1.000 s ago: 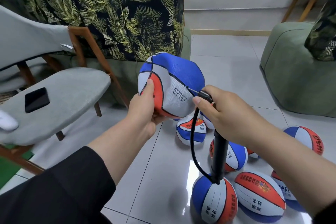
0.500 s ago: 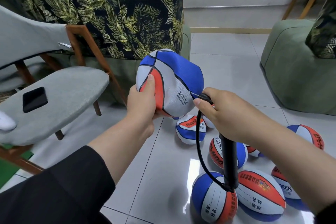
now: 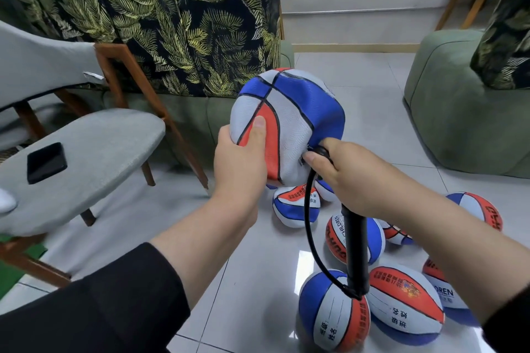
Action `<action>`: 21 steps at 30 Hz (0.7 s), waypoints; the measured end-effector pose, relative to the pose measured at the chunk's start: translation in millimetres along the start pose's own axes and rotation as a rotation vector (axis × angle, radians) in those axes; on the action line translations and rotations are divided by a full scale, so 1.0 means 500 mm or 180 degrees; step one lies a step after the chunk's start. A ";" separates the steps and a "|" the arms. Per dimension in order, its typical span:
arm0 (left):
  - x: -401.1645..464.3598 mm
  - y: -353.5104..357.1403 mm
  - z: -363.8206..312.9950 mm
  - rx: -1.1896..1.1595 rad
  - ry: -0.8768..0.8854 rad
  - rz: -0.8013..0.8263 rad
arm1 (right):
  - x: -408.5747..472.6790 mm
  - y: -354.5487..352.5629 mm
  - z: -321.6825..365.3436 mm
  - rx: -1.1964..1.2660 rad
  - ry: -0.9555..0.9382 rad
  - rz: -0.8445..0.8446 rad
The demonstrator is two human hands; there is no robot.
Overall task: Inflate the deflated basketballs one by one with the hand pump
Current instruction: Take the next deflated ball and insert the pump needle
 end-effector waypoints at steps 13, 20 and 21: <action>0.030 -0.026 0.015 -0.0457 -0.0434 -0.0406 | 0.001 0.011 0.015 0.0419 -0.0137 -0.0675; 0.026 -0.024 0.011 -0.0035 -0.0017 -0.0349 | 0.009 0.009 0.015 0.0086 -0.0012 -0.0492; 0.026 -0.024 0.011 0.0012 0.0036 -0.0339 | 0.009 0.009 0.013 0.0067 -0.0012 -0.0474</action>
Point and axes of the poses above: each hand's wrist, its own x-axis towards the middle knuckle, its own y-axis out of the palm, z = x × y, the point moved 4 cm from there along x, towards the middle knuckle, and after that the axes turned 1 degree about z, right-handed, at the moved point
